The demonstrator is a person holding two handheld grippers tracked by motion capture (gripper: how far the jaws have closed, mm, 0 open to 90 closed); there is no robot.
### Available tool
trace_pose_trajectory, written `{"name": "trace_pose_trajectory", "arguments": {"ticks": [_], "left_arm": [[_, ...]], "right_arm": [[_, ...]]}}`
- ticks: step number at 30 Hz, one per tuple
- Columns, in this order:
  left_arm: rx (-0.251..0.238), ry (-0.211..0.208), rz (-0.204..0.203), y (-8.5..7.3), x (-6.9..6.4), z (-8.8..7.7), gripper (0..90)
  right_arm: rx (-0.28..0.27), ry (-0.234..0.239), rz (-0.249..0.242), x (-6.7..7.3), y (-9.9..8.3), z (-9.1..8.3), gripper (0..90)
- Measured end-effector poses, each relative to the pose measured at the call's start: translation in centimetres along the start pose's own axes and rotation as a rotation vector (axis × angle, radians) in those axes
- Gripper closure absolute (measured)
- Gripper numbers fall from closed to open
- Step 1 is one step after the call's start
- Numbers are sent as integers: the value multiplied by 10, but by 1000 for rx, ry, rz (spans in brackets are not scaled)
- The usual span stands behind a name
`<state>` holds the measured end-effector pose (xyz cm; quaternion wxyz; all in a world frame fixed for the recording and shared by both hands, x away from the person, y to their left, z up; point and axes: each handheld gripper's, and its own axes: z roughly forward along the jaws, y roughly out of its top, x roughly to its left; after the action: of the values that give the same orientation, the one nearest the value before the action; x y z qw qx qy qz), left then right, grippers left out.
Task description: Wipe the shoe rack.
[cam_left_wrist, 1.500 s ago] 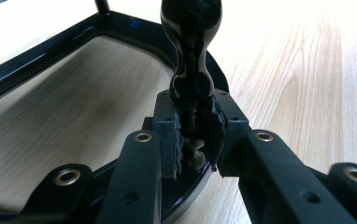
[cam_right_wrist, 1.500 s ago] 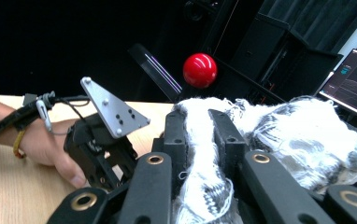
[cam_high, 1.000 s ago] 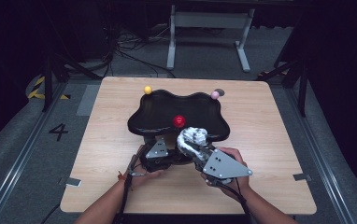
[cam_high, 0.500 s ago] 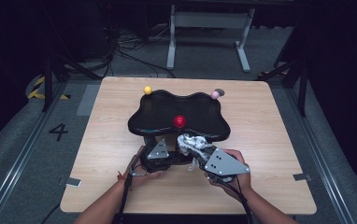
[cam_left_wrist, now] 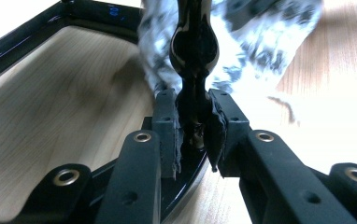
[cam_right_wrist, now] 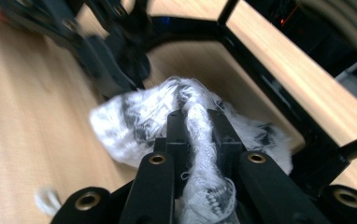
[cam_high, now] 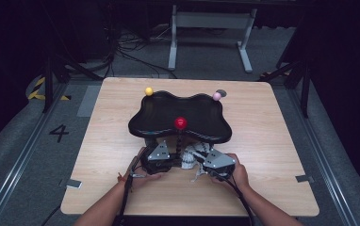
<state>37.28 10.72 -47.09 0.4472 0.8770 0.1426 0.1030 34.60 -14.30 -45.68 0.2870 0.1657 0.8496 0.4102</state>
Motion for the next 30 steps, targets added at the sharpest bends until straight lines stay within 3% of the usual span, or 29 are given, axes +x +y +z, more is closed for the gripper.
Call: {"name": "trace_pose_trajectory", "arguments": {"ticks": [5, 9, 14, 17, 19, 23, 27, 29, 30], "left_arm": [[2, 2, -1, 0, 0, 0, 745], [-3, 12, 3, 1, -1, 0, 744], [0, 13, 0, 1, -1, 0, 747], [1, 8, -13, 1, -1, 0, 748], [5, 9, -9, 1, -1, 0, 749], [-2, 4, -8, 1, -1, 1, 749], [5, 0, -36, 1, -4, 1, 748], [5, -2, -41, 1, -4, 1, 748], [-1, -3, -38, 1, -3, 1, 748]], "right_arm": [[34, 31, 43, -7, -8, 6, 768], [70, 54, 93, -10, -16, 8, 680], [73, 38, 143, -19, -18, 9, 531], [93, 74, 224, -24, -20, 10, 534], [96, 123, 259, -28, -22, 10, 639], [113, 137, 211, -26, -21, 9, 744], [121, 76, 147, -17, -12, 11, 786], [120, 79, 151, -11, -8, 12, 786], [112, 73, 127, -8, -5, 14, 786]]}}
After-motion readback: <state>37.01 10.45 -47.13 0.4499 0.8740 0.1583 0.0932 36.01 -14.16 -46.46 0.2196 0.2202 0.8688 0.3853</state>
